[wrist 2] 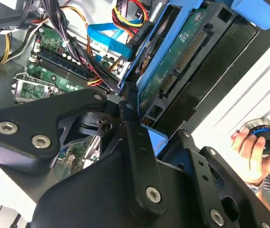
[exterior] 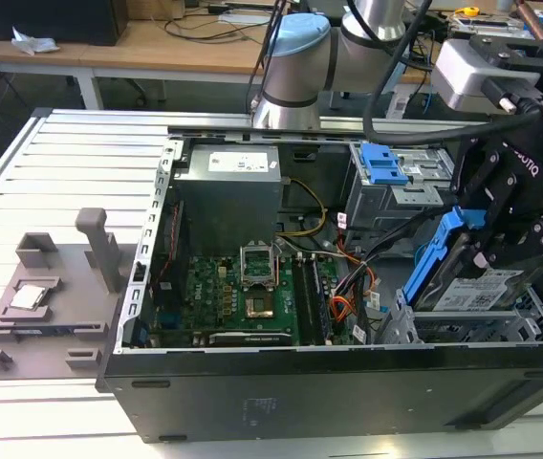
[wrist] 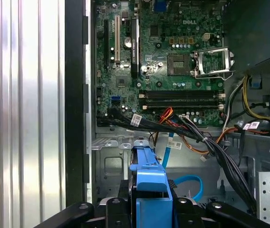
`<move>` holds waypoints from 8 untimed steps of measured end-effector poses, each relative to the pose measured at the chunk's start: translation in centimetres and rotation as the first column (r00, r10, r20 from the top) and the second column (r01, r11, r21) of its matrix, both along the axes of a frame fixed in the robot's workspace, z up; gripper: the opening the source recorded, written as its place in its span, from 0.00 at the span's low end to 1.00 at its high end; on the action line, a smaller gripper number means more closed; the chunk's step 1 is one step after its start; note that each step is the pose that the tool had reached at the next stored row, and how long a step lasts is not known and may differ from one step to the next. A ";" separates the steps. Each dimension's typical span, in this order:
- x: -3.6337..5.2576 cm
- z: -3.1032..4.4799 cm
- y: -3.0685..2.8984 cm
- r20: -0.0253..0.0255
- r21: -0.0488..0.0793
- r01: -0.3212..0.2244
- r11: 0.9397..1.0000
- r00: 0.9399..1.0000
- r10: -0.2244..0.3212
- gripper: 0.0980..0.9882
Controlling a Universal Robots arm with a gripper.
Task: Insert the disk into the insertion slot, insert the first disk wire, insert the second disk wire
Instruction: 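Insert the disk into the insertion slot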
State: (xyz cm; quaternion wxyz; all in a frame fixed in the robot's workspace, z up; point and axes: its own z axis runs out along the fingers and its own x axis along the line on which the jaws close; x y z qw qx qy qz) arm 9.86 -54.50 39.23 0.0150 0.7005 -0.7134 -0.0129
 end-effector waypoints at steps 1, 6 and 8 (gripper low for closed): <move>0.00 -0.09 0.00 0.000 0.000 0.000 1.000 1.000 0.000 0.30; 0.00 -0.58 0.00 0.000 0.000 0.000 1.000 1.000 0.000 0.30; 0.00 -0.59 0.00 0.000 0.000 0.000 1.000 1.000 0.000 0.30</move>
